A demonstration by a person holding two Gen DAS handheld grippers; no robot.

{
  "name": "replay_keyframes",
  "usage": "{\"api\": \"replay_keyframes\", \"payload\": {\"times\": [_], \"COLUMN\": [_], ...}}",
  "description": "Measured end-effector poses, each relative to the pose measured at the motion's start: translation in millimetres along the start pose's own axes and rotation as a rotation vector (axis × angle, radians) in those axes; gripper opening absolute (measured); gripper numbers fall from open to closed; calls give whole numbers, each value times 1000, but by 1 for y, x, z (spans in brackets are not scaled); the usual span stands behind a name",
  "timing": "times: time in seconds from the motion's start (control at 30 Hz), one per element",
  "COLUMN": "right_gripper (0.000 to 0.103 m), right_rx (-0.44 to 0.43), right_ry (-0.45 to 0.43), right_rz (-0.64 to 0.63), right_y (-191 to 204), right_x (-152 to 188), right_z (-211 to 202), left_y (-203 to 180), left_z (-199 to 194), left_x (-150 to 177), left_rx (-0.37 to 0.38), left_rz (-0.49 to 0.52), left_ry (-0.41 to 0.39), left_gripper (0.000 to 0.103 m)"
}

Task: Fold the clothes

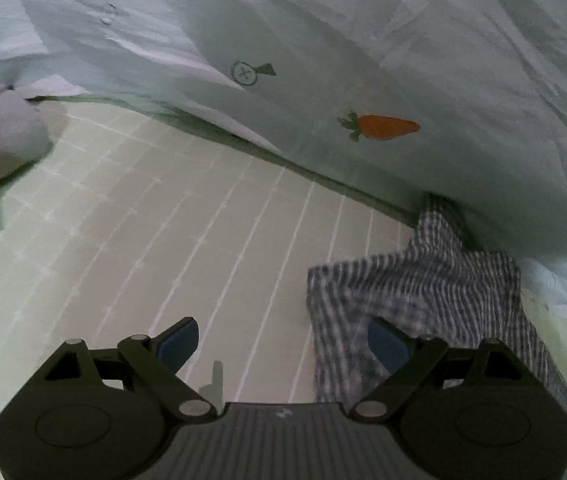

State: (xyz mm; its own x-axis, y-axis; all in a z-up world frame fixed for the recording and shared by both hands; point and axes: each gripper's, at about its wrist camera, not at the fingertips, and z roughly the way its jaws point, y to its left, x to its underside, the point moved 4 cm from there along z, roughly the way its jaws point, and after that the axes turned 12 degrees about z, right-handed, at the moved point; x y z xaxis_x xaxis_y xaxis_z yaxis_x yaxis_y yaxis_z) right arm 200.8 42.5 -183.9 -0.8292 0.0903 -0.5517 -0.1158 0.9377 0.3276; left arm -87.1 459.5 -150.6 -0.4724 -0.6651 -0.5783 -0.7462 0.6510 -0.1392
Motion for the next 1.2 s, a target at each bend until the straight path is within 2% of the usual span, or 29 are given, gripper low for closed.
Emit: {"api": "replay_keyframes", "payload": {"times": [0.1,0.17,0.2,0.23,0.27,0.33,0.37,0.4,0.43,0.6,0.73,0.9,1.03,1.2], "right_gripper": [63,38,34,18,12,12,11,10,10,8,8,8,8,8], "right_rx": [-12,-20,-34,-48,-61,-63,-72,-82,-92,-133,-140,-90,-15,34], "right_ry": [22,36,42,47,52,35,14,-7,-27,-164,-287,-387,-369,-269], "right_rz": [11,17,-13,-42,-71,-97,-97,-96,-96,-108,-110,-110,-93,-11], "right_y": [-2,-4,-1,3,6,11,12,14,16,27,24,4,-16,-42], "right_x": [3,5,5,5,6,2,-3,-7,-12,-45,-75,-106,-108,-95], "right_z": [7,11,9,8,7,3,-2,-6,-11,-47,-83,-104,-87,-48], "left_y": [1,3,3,3,2,-1,-4,-7,-9,-34,-70,-123,-155,-165], "left_z": [22,36,41,46,51,57,58,59,59,37,4,2,29,70], "left_x": [-7,-12,-13,-14,-16,-20,-22,-24,-26,-43,-65,-75,-65,-49], "left_rx": [43,74,79,84,90,105,113,117,121,98,103,122,117,83], "left_rz": [-38,-64,-77,-85,-89,-99,-100,-100,-99,-44,45,178,245,282], "left_ry": [26,48,56,62,67,72,71,69,66,-19,-112,-127,-78,4], "left_gripper": [90,82,75,67,62,34,25,8,5,2,2,2,3,3]}}
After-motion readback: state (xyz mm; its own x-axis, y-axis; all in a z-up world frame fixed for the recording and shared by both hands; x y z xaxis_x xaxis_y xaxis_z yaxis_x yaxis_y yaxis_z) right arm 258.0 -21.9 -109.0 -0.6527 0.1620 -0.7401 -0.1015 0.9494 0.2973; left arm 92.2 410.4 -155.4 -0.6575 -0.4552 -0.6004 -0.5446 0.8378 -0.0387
